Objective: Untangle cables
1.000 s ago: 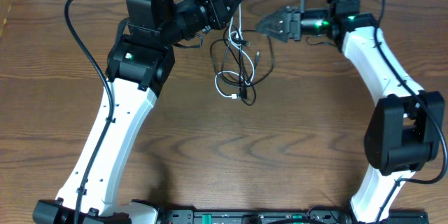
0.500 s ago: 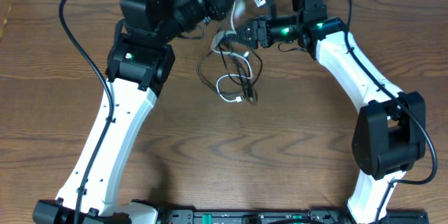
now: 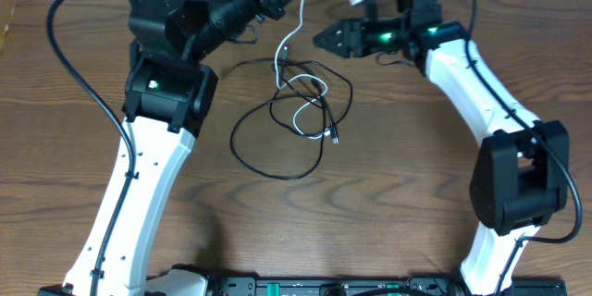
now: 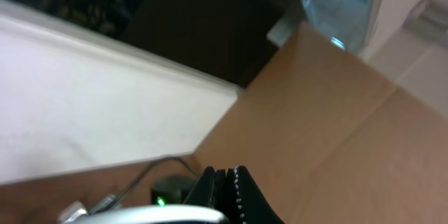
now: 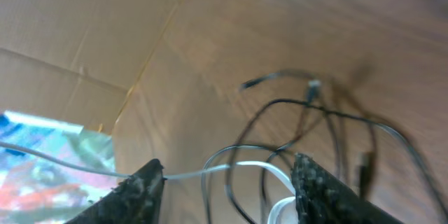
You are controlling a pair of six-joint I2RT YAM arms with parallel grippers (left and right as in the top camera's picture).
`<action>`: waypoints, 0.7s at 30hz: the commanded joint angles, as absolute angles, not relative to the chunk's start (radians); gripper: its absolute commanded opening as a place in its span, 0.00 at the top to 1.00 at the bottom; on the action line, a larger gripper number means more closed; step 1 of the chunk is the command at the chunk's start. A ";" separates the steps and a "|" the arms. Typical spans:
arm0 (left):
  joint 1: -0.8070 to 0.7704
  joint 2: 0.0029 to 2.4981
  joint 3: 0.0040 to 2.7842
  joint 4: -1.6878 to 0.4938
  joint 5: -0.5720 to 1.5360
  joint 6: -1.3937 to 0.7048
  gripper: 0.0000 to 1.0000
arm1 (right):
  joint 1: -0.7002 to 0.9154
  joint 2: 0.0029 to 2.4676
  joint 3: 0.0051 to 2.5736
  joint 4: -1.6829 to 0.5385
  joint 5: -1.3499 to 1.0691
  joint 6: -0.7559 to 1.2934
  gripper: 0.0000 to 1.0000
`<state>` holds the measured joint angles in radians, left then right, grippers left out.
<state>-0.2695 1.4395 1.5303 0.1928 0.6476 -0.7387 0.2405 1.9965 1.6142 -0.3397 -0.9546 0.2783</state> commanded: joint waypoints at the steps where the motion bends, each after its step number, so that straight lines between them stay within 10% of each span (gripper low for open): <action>1: -0.264 1.422 1.541 0.256 0.562 -0.836 0.93 | 0.198 1.998 1.615 -0.343 -0.971 0.272 0.39; 21: -0.264 1.410 1.545 0.488 0.417 -1.008 0.92 | 0.354 2.000 1.615 -0.513 -1.008 -0.319 0.24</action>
